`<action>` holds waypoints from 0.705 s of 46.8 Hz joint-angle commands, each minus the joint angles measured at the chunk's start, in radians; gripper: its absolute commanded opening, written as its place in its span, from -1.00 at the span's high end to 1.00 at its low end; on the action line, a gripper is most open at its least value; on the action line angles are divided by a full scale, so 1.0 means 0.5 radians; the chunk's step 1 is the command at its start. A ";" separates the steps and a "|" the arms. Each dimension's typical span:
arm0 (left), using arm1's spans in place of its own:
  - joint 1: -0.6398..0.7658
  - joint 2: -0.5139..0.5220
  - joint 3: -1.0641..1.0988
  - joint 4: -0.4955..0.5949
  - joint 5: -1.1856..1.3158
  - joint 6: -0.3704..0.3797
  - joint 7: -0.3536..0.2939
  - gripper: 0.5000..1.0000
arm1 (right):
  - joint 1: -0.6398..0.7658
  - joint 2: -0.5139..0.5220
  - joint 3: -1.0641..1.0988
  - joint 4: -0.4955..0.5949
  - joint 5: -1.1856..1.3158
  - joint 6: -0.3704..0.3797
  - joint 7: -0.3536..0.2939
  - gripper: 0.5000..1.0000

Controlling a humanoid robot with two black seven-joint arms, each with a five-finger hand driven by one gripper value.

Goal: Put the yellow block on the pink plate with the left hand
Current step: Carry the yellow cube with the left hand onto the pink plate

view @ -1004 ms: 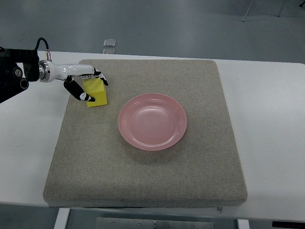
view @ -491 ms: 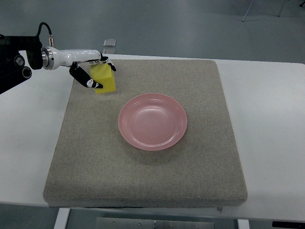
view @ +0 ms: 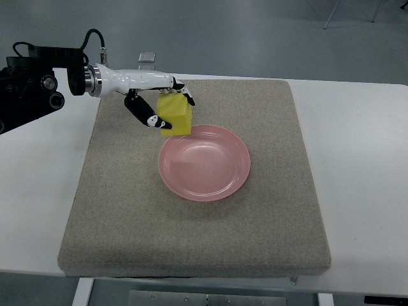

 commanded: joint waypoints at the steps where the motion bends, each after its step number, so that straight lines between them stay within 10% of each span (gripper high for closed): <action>1: -0.004 -0.051 0.003 -0.015 -0.003 -0.008 -0.003 1.00 | 0.000 0.000 -0.002 0.000 -0.003 0.000 0.000 -0.69; 33: 0.020 -0.367 0.175 0.148 0.065 -0.011 -0.006 1.00 | 0.000 0.000 -0.002 0.000 0.000 0.000 0.000 -0.69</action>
